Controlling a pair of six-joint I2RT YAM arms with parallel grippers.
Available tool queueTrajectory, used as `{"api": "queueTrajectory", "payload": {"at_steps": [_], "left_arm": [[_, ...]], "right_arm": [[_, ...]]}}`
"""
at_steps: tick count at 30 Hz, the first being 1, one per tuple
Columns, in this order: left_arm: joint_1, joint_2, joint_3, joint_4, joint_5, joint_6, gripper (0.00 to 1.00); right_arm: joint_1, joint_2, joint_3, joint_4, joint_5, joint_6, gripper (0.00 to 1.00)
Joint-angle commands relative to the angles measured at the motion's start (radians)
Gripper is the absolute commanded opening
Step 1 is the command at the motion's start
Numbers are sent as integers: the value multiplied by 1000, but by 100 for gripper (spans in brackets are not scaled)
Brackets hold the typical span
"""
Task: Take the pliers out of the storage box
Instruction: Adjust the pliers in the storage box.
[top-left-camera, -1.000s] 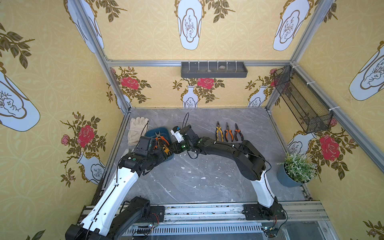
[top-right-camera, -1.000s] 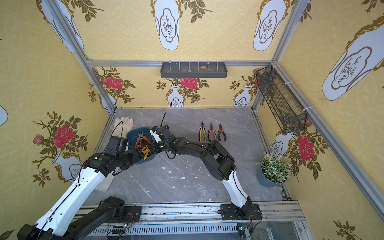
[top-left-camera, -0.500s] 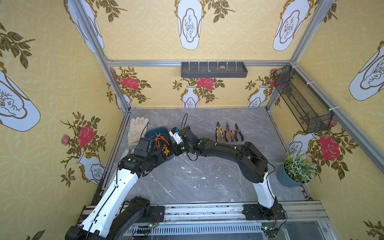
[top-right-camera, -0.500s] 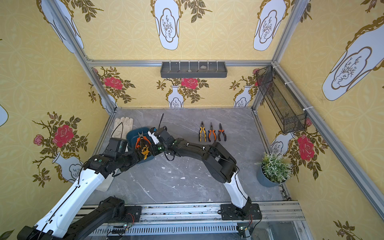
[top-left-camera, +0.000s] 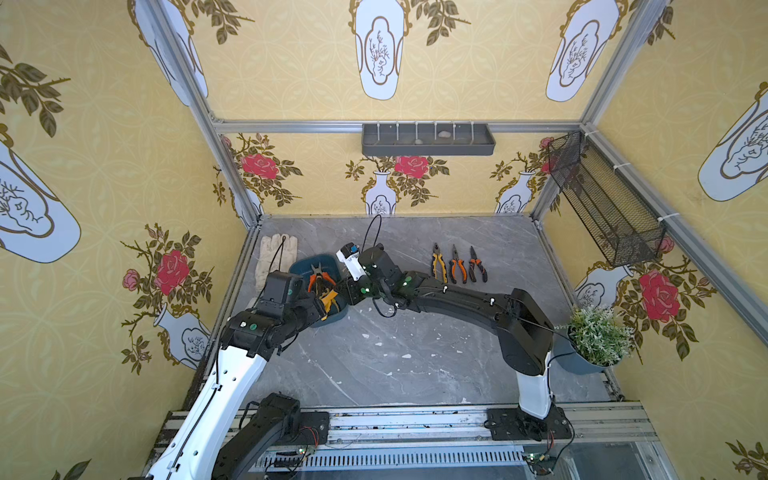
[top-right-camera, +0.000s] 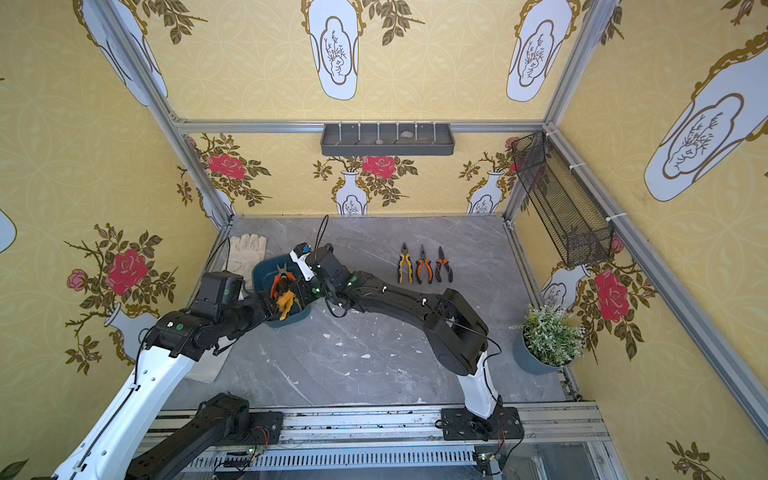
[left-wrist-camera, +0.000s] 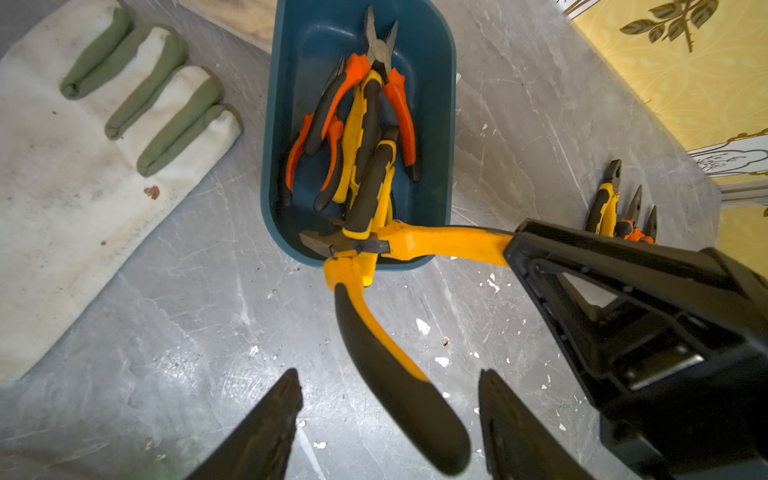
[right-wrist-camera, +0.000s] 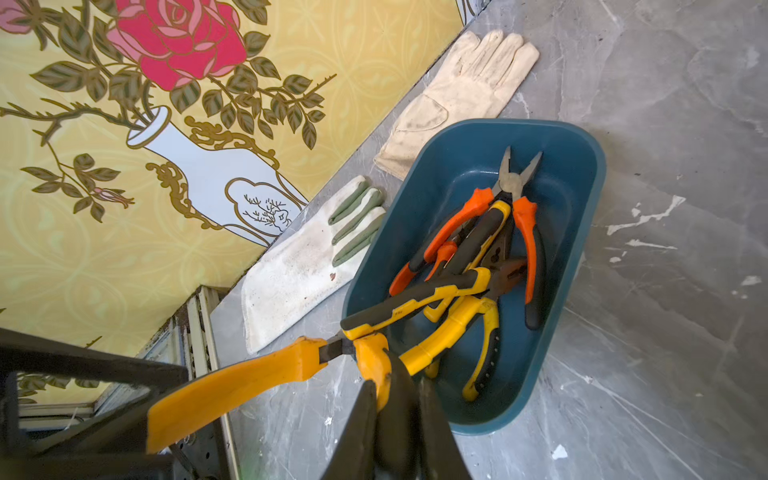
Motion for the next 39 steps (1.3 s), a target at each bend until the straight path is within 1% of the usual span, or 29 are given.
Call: {"api": "queueTrajectory", "payload": {"at_steps": [1,11,14,16,22,24,27,33,36,39], "left_arm": [[3,-4,5,-29,-24,17,69],[7,-16,-33,-15,-7,15,70],[14,-15,-30,-16,-1,22,70],[19,-12,-27,-16,4,26,70],[26,-8,-39,-10,17,26,71],[25,-10,-43,-12,18,27,71],[28,-13,-55,-15,18,28,71],[37,-13,-87,-1,24,28,73],[43,-13,-93,0,24,28,73],[43,-14,-93,3,29,26,73]], "right_arm": [[-2,-20,19,68,25,-7,0],[-24,-55,45,81,125,-11,0],[-34,-40,69,72,140,-11,0],[-38,-16,90,72,133,-14,1],[-36,143,231,-7,117,-31,1],[-32,175,252,-30,118,-31,1],[-18,188,239,-50,126,-33,1],[55,133,111,-62,211,-66,2],[92,115,62,-68,260,-74,7],[105,109,30,-68,278,-64,11]]}}
